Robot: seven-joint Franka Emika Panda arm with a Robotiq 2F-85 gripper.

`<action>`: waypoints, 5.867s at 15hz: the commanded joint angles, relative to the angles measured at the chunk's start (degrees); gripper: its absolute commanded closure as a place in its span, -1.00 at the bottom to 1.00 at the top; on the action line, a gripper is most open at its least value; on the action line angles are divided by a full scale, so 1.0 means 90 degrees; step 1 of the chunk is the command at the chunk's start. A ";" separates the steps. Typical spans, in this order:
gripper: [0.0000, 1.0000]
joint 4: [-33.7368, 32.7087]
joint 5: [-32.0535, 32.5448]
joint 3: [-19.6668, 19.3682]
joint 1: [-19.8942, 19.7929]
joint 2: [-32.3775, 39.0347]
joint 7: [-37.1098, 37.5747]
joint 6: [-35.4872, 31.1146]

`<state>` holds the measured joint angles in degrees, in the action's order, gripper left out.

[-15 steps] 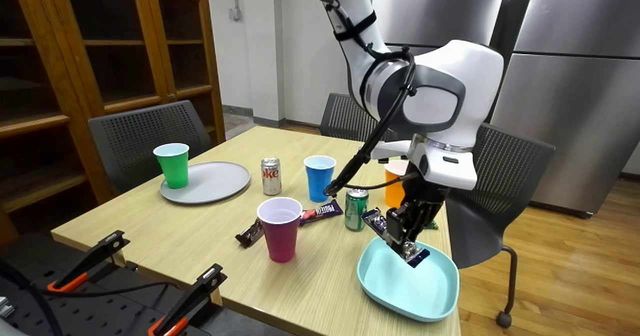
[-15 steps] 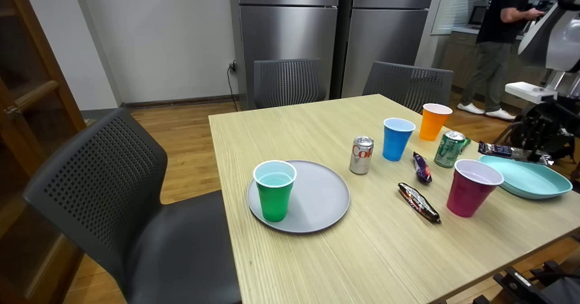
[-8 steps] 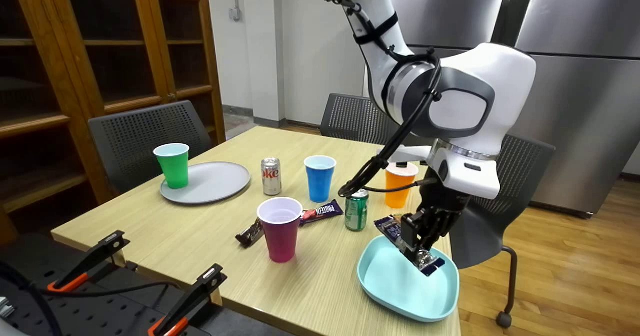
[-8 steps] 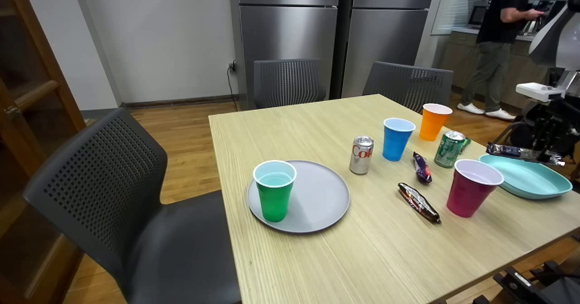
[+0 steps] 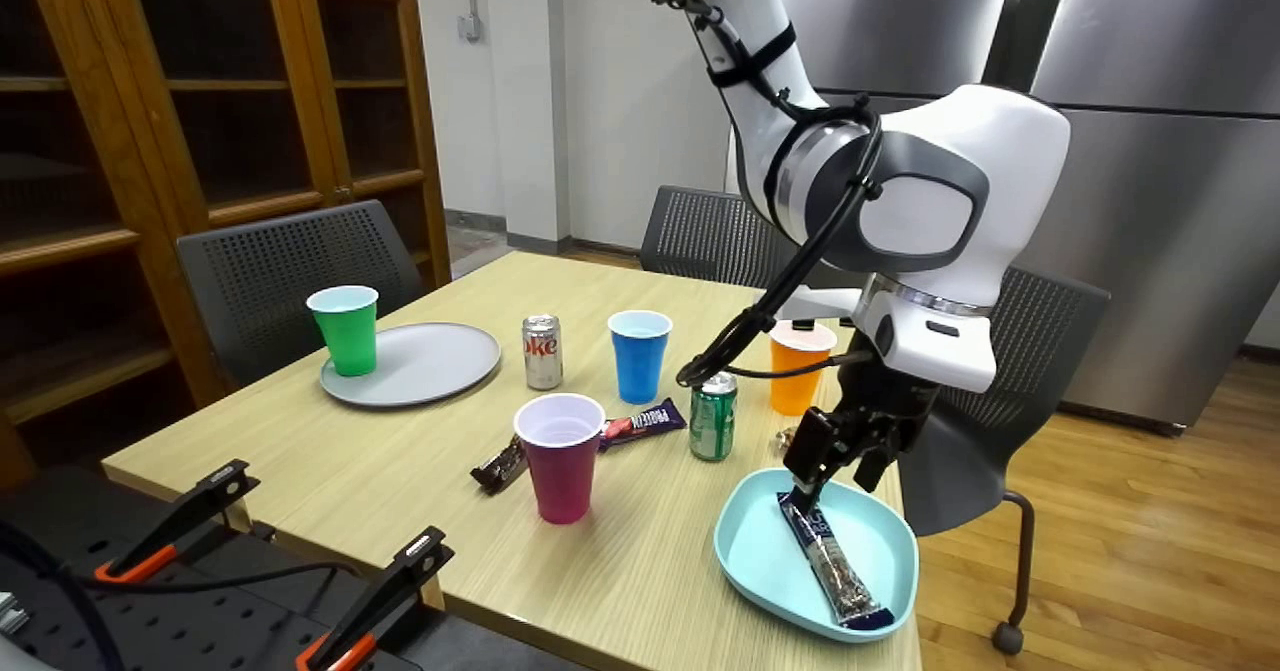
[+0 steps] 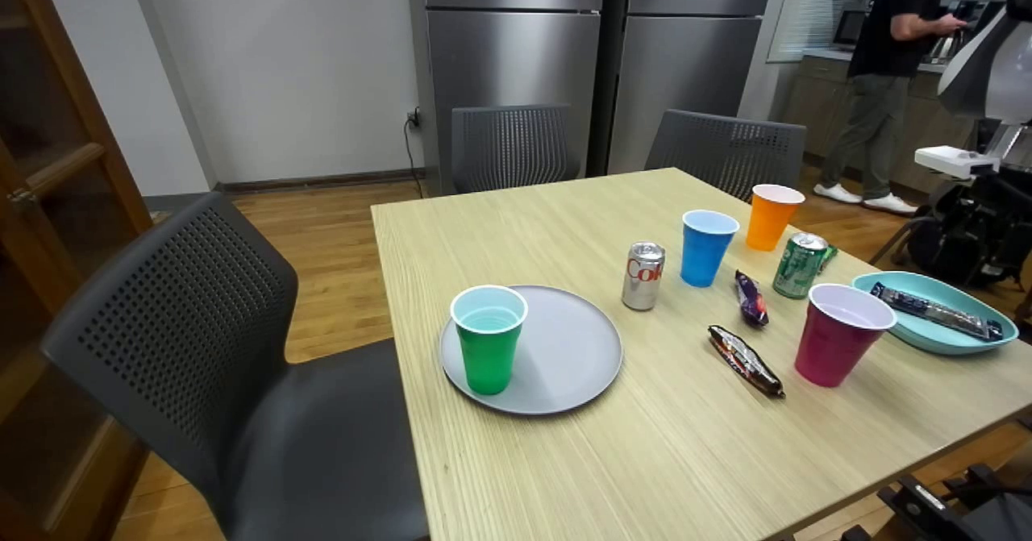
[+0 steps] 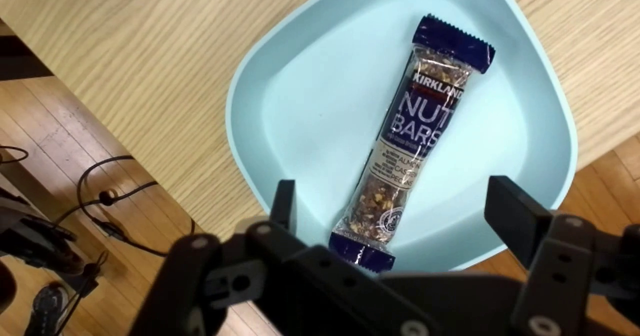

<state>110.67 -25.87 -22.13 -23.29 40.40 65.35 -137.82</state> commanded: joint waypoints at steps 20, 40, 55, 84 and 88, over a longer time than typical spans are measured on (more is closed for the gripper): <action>-1.00 0.2053 0.2405 0.0317 0.2053 -0.2181 0.0024 0.0102; -1.00 0.2056 0.2161 0.1194 0.2242 -0.1308 -0.0336 -0.0620; 1.00 0.2179 0.2282 0.1099 0.2378 -0.1222 -0.0451 -0.0614; 0.99 0.1506 0.2564 0.1816 0.3698 -0.1586 0.0007 -0.0069; 0.99 0.1230 0.2575 0.1979 0.3840 -0.1503 -0.0056 0.0200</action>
<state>124.73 -3.80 -5.43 10.70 26.12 63.96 -139.50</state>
